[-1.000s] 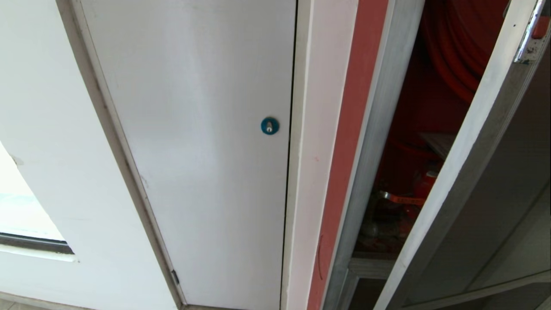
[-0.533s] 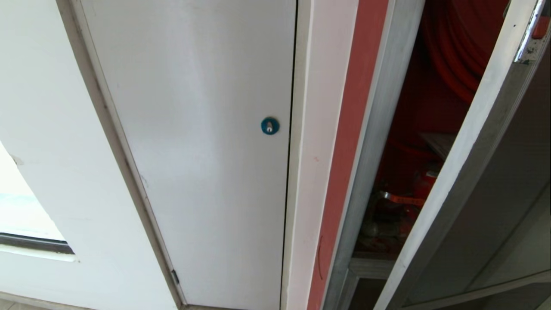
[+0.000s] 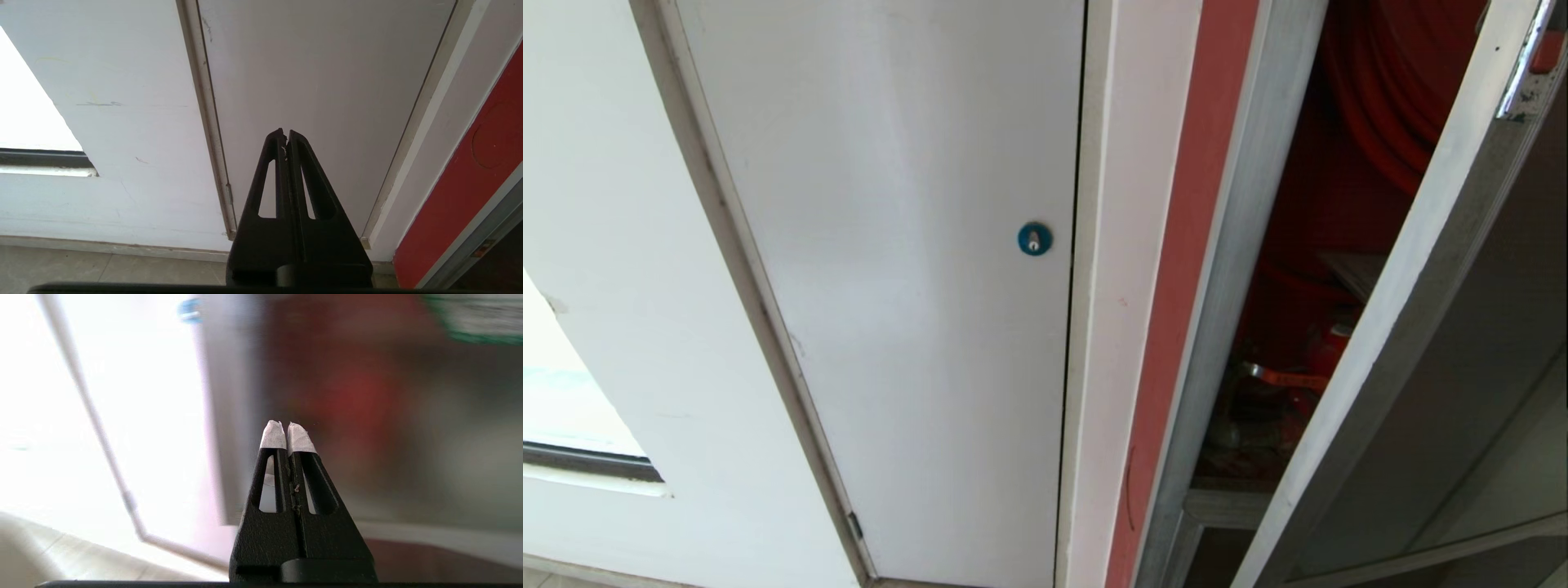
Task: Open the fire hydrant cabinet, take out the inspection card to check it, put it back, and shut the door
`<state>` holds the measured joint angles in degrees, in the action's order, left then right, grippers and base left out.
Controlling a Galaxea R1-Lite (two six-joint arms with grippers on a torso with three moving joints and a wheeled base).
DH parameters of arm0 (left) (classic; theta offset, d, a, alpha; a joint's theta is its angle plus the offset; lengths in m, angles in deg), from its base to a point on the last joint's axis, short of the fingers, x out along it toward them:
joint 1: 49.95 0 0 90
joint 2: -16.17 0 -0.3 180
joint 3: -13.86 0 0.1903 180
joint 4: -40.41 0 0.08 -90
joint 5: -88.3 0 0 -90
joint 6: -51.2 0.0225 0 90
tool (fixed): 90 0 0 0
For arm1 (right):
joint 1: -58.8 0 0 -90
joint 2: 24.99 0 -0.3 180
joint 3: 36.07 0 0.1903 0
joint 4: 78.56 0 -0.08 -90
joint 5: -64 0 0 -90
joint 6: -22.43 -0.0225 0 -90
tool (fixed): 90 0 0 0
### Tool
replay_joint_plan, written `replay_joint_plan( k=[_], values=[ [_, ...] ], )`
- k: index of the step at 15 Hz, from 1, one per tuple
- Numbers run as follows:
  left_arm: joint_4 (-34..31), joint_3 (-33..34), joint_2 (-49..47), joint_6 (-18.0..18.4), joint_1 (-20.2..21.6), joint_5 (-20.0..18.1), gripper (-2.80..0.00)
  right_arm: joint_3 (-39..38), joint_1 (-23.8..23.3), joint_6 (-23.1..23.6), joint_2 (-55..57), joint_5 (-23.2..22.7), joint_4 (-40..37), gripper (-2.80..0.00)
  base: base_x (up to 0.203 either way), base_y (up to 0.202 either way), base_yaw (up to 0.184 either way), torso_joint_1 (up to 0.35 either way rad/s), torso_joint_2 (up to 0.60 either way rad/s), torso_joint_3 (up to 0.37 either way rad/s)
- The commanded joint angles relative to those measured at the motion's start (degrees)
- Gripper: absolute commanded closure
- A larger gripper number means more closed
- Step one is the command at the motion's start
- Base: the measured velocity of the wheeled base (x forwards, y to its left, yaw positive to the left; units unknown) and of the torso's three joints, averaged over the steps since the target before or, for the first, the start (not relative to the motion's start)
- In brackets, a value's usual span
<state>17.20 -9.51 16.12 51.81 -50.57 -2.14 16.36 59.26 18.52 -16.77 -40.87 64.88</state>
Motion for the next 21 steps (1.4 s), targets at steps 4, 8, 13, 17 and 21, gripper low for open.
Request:
replay_joint_plan(
  k=[4,8,13,17,21],
  values=[
    [0.02,0.35,-0.04,0.00,0.01,0.00,0.00,4.78,0.05,0.28,16.66,-14.55,0.08,0.00,0.000,0.000,0.000,0.000,0.00,0.000],
    [0.02,0.35,-0.04,0.00,0.01,0.00,0.00,6.47,0.17,3.96,27.19,-22.90,0.17,0.00,0.000,0.000,0.000,0.000,0.00,0.000],
    [0.02,0.35,-0.04,0.00,0.01,0.00,0.00,6.55,2.99,6.61,37.49,-26.30,5.67,0.00,0.000,0.000,0.000,0.000,0.00,0.000],
    [0.02,0.35,-0.04,0.00,0.01,0.00,0.00,6.26,5.86,6.64,44.15,-26.35,11.71,0.00,0.000,0.000,0.000,0.000,0.00,0.000],
    [0.02,0.35,-0.04,0.00,0.01,0.00,0.00,6.46,6.76,6.52,50.95,-26.35,19.23,0.00,0.000,0.000,0.000,0.000,0.00,0.000]
  ],
)
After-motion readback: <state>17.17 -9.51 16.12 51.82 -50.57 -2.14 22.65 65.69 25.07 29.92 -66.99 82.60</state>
